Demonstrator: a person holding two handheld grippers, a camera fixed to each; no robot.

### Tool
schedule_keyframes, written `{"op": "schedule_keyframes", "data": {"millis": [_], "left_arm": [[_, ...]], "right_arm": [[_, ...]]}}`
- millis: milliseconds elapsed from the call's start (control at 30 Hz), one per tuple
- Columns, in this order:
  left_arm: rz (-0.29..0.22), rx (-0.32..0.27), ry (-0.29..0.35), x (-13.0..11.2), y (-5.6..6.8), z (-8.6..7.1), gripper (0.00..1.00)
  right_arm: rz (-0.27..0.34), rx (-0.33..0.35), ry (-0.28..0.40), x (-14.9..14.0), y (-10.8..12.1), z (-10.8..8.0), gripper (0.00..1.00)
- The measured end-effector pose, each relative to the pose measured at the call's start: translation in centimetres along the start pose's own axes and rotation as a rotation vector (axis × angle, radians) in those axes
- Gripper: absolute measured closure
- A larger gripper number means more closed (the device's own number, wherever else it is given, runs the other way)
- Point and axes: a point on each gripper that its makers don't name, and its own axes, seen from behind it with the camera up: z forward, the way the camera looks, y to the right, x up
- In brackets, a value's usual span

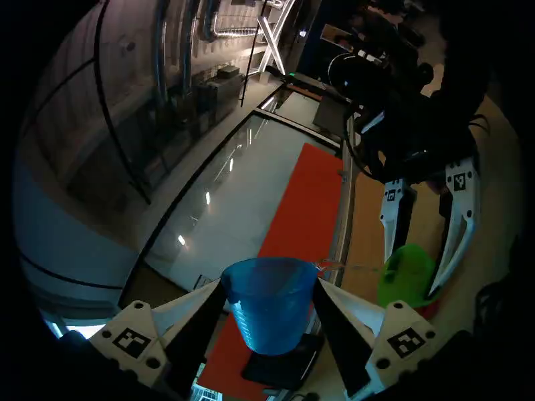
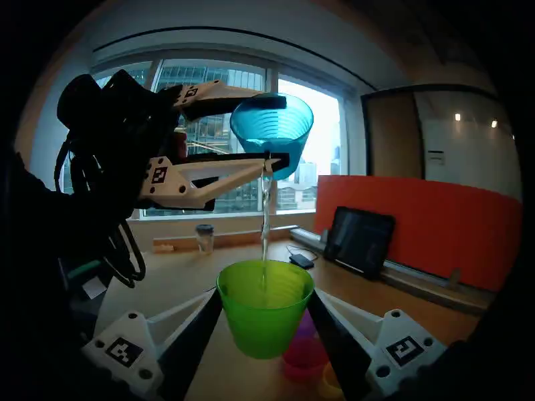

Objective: Pour water

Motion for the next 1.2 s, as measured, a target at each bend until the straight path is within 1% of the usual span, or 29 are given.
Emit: {"op": "schedule_keyframes", "data": {"millis": [367,767,1200], "left_arm": [[0.059,0.017,-0.005,0.1,-0.6,-0.1,0.13],[0.104,0.024,-0.003,0.6,-1.3,-0.2,0.13],[0.152,0.037,0.002,1.0,-2.5,-0.2,0.13]], "right_arm": [[-0.006,0.000,0.004,0.3,-0.1,-0.4,0.10],[-0.010,0.004,0.007,0.6,-0.4,-0.6,0.10],[-0.014,0.001,0.013,0.7,-0.4,-0.6,0.10]]}}
